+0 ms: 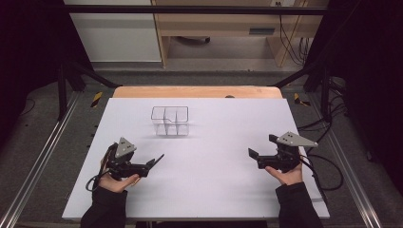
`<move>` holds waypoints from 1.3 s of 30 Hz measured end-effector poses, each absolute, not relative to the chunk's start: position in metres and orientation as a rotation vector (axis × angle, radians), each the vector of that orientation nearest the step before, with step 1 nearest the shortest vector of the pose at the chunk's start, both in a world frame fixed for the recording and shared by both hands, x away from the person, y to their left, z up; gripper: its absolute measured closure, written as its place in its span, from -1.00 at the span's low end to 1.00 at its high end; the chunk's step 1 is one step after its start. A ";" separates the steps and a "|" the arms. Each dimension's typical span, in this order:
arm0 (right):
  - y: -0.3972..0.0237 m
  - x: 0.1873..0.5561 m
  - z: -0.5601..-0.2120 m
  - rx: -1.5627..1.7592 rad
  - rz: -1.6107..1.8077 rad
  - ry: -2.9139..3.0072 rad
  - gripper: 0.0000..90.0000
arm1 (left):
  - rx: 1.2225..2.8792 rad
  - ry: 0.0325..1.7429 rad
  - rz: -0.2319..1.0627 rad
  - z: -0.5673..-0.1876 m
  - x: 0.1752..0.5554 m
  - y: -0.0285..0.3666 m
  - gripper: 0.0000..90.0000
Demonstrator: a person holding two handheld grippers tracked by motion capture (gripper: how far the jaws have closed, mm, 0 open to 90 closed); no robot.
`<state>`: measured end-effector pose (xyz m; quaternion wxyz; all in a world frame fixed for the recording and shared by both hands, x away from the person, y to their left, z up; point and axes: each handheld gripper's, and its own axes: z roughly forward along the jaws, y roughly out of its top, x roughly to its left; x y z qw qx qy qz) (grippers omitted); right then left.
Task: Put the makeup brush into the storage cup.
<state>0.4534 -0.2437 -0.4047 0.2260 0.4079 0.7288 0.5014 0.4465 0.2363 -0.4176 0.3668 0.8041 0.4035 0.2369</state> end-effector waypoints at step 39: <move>-0.239 0.454 -0.407 1.120 1.348 2.039 -0.94 | 2.437 1.062 0.437 -0.451 0.456 0.225 0.16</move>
